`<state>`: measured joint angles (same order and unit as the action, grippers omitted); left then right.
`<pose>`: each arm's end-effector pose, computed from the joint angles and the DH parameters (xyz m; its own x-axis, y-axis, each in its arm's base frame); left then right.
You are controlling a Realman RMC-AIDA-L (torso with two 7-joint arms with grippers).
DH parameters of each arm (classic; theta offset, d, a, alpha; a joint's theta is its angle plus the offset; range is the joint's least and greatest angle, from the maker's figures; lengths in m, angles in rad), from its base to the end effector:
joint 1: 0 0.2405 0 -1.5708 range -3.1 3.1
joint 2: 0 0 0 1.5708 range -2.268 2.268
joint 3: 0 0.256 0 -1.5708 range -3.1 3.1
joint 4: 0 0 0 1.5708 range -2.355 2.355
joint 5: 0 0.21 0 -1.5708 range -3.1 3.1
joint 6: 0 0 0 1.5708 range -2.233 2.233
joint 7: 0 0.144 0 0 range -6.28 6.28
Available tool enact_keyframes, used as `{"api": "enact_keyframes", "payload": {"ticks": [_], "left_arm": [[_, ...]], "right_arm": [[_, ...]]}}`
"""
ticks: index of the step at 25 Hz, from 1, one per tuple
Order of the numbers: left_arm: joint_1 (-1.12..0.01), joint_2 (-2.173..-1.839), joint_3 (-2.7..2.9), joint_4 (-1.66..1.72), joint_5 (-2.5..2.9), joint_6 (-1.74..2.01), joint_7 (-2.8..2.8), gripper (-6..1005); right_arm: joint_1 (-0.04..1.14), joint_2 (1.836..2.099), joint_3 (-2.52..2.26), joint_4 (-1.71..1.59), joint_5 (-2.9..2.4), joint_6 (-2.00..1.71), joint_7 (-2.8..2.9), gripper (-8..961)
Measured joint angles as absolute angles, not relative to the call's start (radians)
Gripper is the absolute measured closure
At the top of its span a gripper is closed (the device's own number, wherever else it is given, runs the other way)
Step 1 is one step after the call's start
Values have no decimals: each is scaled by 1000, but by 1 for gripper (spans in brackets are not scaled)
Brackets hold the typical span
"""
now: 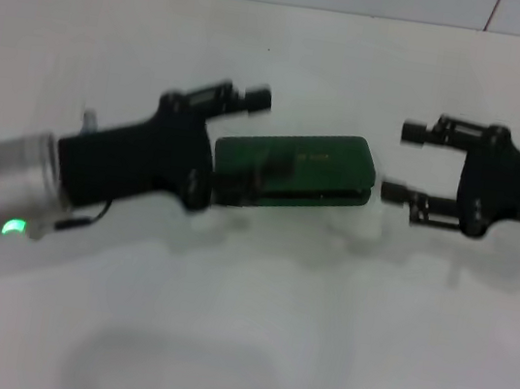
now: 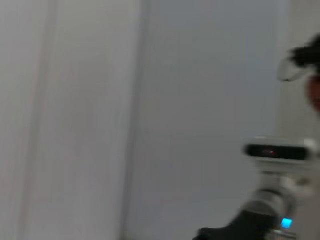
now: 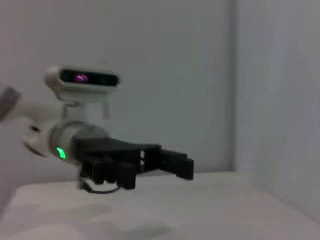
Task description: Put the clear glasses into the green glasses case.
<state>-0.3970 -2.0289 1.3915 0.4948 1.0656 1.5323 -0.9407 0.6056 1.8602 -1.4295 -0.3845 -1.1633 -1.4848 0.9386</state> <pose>-0.2317 0.2961 -0.0269 0.6445 0.0339 0.7639 0.2845 -0.9379 -0.1983 0.2340 0.3485 0.0081 0.8266 0.0358 -0.5617 -0.1146 -0.9664 -0.2302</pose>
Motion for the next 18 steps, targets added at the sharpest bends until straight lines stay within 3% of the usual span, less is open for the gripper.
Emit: {"api": "enact_keyframes", "payload": {"ticks": [4,18], "left_arm": [[-368,-2031,1391,511,1132,1611,-892,242],[-342,-2035,1376,486,1146,1609,-845,242]], "right_arm": [[598,1851,-1429,-402,-1182,-1555,926,230],[589,1902,-1404,-442,-1224,-1504,886,230]]}}
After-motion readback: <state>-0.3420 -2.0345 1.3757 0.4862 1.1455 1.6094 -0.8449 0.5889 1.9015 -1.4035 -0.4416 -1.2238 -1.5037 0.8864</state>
